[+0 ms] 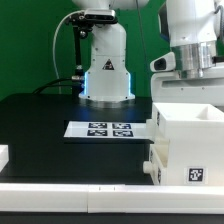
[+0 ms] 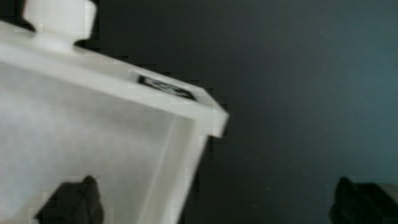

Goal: Assemble drawer

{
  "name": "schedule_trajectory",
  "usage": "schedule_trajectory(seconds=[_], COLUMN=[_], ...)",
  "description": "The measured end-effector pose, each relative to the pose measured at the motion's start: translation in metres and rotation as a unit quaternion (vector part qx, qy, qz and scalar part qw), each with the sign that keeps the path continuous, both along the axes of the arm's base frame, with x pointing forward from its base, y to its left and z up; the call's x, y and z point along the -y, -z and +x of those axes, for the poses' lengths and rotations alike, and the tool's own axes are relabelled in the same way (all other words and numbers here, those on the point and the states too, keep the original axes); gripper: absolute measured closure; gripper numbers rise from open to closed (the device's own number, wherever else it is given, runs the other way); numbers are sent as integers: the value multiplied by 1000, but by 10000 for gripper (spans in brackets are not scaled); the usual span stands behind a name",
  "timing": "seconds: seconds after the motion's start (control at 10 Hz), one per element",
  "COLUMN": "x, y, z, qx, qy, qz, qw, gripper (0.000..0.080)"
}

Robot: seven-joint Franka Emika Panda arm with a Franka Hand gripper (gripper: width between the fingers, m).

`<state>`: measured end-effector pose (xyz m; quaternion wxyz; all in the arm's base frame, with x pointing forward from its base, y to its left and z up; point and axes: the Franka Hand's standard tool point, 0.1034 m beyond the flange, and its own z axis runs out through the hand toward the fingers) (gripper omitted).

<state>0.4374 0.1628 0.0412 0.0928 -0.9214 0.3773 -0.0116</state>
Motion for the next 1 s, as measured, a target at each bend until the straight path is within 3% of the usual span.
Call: schedule_trajectory(seconds=[0.5, 0.7, 0.8, 0.9, 1.0], x=[8, 7, 7, 7, 7], y=[22, 21, 21, 21, 22], z=[-7, -5, -5, -5, -5], qx=[-9, -7, -8, -8, -8], qy=[-26, -26, -26, -26, -26], qz=[-11, -10, -10, -10, -10], qw=[1000, 1000, 1000, 1000, 1000], gripper=[151, 401, 401, 584, 714])
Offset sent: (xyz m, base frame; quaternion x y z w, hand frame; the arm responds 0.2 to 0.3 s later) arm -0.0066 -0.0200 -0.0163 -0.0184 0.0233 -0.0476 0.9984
